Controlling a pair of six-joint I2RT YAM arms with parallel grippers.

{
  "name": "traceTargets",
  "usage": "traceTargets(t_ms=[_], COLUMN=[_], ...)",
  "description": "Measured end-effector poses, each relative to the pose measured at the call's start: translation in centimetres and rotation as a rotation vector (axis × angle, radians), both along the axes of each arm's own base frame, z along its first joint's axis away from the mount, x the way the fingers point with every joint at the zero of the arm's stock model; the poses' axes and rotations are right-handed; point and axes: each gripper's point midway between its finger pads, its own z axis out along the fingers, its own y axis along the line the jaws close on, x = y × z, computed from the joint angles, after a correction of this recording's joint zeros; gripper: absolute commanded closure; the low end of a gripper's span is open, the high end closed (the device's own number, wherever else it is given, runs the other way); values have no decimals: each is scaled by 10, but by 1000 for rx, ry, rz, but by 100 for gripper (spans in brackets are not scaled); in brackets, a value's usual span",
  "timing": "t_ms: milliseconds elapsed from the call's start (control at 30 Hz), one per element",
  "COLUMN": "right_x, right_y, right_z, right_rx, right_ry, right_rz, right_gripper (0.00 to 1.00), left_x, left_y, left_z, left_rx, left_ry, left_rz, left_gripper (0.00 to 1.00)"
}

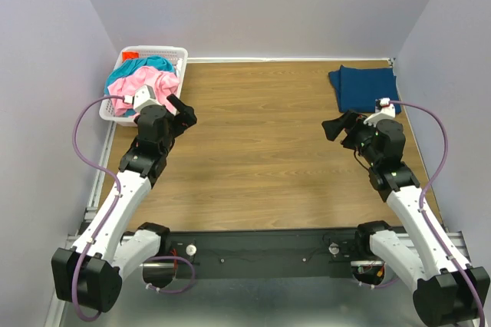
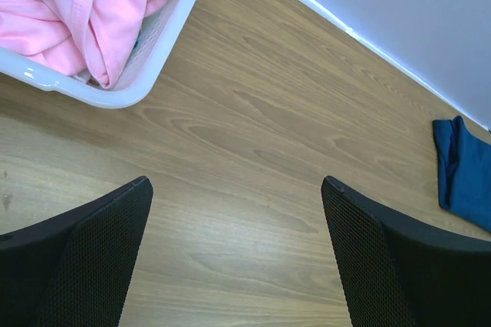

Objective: Fold and stack the t-shirts
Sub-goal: Grab the tshirt from the pile

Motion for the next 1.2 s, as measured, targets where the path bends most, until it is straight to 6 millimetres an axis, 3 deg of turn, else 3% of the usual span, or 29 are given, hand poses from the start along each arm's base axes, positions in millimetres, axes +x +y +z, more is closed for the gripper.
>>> traceTargets(t_ms=[233,467,800,1033,1133,1200], right_x=[0,0,3,6,7,7], right_y=[0,-3,-3,-4,-5,-5], right_z=[2,6,-6,-18,-18,-18], right_rx=[32,37,14,-6,-12,-15], right_ry=[4,-8,23,57,56,55], right_rz=[-19,-37,-34,-31,-34,-37], right_gripper=[0,0,0,0,0,0], left_x=[10,48,132,194,211,218], left_y=[10,44,123,142,147,150], left_z=[-16,-30,-37,-65,-83,-95], left_rx=[11,38,83,123,135,139], left_ry=[54,136,188,252,296,325], left_rz=[53,165,288,282,277,272], left_gripper=[2,2,2,2,12,29])
